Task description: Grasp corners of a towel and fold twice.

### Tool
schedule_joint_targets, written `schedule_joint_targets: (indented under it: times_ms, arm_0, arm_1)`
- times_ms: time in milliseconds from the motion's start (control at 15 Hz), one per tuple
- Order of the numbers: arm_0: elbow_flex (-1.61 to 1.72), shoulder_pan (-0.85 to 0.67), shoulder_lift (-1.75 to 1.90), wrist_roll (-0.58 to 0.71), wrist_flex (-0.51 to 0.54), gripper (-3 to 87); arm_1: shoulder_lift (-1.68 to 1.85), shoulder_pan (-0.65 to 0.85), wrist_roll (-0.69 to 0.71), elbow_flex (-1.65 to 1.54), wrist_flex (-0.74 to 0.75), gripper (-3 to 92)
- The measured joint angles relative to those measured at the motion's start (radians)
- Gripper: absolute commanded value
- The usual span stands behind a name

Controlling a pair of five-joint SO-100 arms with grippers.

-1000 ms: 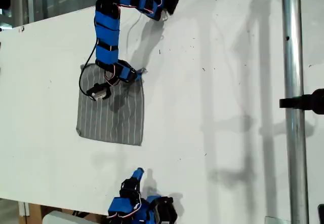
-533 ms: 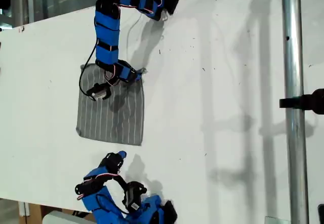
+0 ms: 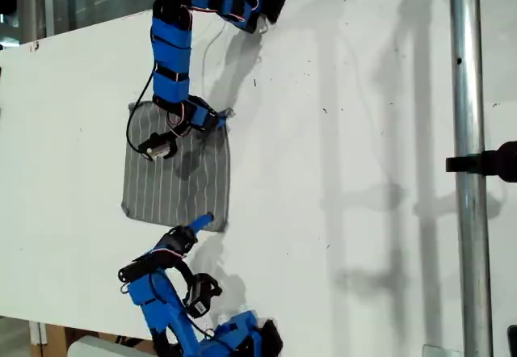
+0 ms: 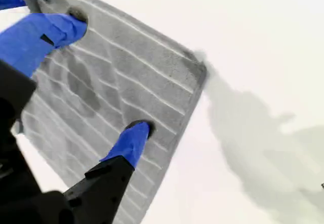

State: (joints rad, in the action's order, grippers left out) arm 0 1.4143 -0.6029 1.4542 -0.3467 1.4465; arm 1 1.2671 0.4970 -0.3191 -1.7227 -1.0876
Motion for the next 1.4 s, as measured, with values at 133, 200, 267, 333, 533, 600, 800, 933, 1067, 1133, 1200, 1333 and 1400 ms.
schedule_joint_targets:
  times_ms: [133, 200, 267, 333, 533, 600, 800, 933, 1067, 1133, 1200, 1333, 1400]
  arm_0:
    - [0.009, -0.002, -0.132, 0.0, -0.08, 33.8]
    - [0.005, -0.003, -0.201, 0.0, -0.107, 33.8]
    - [-0.005, -0.005, -0.253, 0.0, -0.13, 33.6]
    - [-0.02, -0.009, -0.295, -0.009, -0.158, 33.4]
    - [-0.071, -0.048, -0.362, -0.026, -0.181, 32.3]
    - [-0.094, -0.06, -0.391, -0.028, -0.173, 31.6]
    - [-0.103, -0.06, -0.434, -0.037, -0.152, 26.3]
    - [-0.104, -0.06, -0.437, -0.037, -0.144, 9.2]
    - [-0.11, -0.049, -0.451, -0.025, -0.13, -2.9]
    - [-0.115, -0.041, -0.456, -0.023, -0.129, -2.9]
    - [-0.101, -0.032, -0.456, -0.023, -0.129, -2.9]
    - [-0.08, -0.018, -0.442, -0.023, -0.129, -2.9]
    - [-0.071, -0.005, -0.422, -0.023, -0.127, -2.9]
  arm_1:
    - [0.0, 0.0, 0.0, 0.0, 0.0, -0.2]
    - [0.0, 0.0, 0.0, 0.0, 0.0, -0.2]
    - [0.0, 0.0, 0.0, 0.0, 0.002, -0.2]
    - [0.0, 0.0, 0.0, 0.0, 0.002, -0.2]
    - [0.0, 0.0, 0.0, -0.002, 0.003, -0.2]
    - [0.0, 0.0, 0.0, -0.002, 0.003, -0.2]
    - [0.0, 0.0, 0.0, -0.002, 0.003, -0.2]
    - [0.0, 0.0, 0.0, -0.002, 0.003, -0.2]
    - [0.002, 0.0, 0.0, -0.005, 0.005, -0.2]
    - [0.006, -0.002, 0.0, -0.012, 0.015, -0.2]
    - [0.006, -0.005, 0.0, -0.012, 0.028, -0.2]
    - [0.02, -0.005, 0.0, -0.028, 0.035, -0.2]
    - [0.035, -0.005, -0.006, -0.044, 0.035, -0.2]
